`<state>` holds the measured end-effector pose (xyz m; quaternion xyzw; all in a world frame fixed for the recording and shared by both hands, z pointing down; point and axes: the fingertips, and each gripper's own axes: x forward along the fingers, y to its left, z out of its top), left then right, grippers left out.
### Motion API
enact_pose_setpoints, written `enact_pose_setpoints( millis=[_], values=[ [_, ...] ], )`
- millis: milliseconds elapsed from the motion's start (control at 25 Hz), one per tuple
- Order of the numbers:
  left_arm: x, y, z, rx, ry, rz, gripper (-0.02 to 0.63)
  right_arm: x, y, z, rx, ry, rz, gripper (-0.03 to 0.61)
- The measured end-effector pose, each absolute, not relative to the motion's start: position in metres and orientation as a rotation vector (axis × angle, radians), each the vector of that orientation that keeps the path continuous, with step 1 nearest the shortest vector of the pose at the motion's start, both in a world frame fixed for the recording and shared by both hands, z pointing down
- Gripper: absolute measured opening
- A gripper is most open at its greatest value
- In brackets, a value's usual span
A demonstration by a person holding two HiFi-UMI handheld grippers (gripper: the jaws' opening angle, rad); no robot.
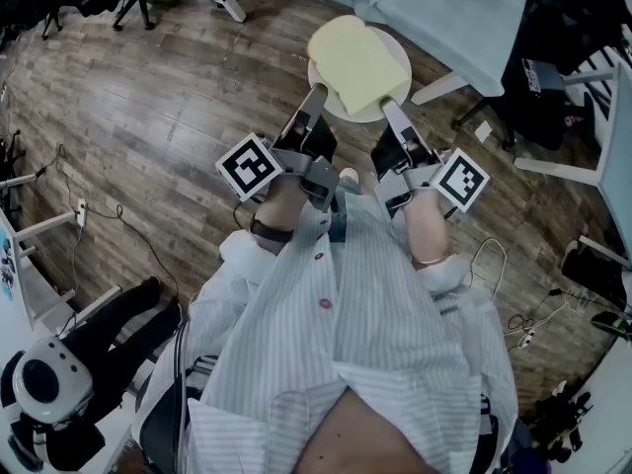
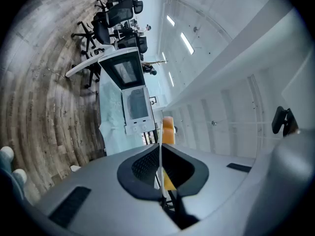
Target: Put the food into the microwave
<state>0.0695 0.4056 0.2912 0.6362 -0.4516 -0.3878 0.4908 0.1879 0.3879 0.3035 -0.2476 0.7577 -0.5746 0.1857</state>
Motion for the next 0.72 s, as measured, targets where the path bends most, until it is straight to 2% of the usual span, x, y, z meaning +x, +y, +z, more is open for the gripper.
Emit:
enact_pose_setpoints(
  millis=[720],
  values=[
    [0.101,0.418,0.295,1.537,-1.12,-0.967,0.017,0.219,0.395,0.306,-0.652,2.149,-1.612,0.041]
  ],
)
